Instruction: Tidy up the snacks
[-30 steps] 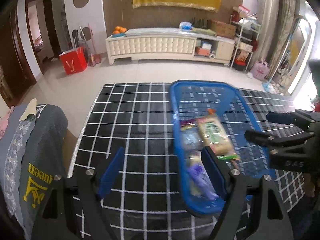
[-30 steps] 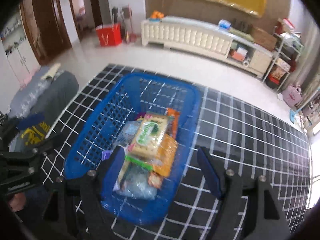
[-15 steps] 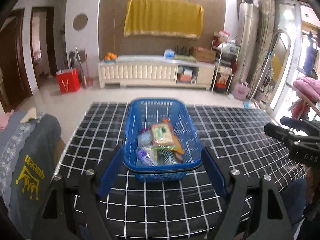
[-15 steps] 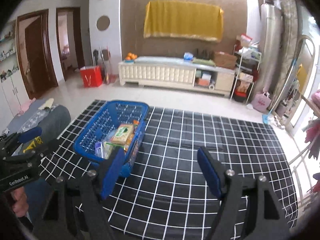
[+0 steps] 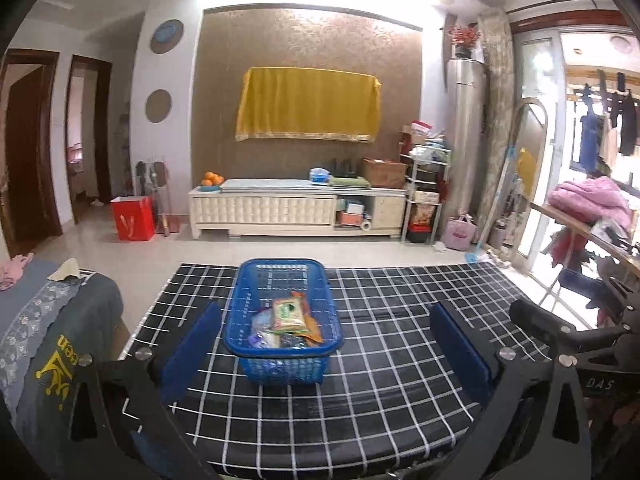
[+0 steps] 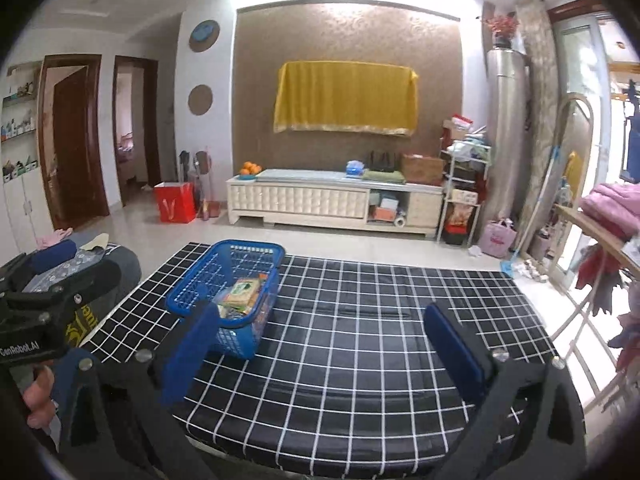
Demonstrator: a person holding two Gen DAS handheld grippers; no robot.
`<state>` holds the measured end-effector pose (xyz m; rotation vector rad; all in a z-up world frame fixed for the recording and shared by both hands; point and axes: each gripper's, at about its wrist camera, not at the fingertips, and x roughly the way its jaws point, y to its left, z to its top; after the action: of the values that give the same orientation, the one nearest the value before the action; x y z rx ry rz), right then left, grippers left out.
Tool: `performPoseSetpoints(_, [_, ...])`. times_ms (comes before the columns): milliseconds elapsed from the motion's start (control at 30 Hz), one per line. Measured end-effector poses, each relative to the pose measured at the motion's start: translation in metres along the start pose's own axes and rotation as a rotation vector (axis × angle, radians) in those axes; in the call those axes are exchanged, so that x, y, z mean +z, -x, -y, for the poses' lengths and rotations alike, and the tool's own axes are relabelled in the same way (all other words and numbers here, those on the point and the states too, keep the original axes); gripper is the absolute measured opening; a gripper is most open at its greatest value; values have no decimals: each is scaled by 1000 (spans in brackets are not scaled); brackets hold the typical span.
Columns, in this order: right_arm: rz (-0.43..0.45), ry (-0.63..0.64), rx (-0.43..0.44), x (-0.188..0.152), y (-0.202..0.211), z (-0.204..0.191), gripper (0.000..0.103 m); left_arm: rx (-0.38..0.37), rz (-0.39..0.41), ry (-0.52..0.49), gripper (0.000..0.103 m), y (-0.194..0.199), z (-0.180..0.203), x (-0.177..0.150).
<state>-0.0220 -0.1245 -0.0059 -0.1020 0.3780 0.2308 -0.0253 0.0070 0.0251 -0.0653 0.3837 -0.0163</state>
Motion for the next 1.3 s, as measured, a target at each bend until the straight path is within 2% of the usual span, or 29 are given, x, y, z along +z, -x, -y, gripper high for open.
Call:
performPoseSetpoints(133, [-5, -12, -2, -6, 10, 0, 103, 4, -14, -27, 103, 4, 9, -7])
performPoseSetpoints(333, [-6, 0, 11, -9, 18, -6, 103, -28, -47, -49, 103, 8, 16, -20])
performPoseSetpoints(1300, [-2, -18, 45, -13, 25, -9, 103, -20, -40, -55, 103, 14, 19, -21])
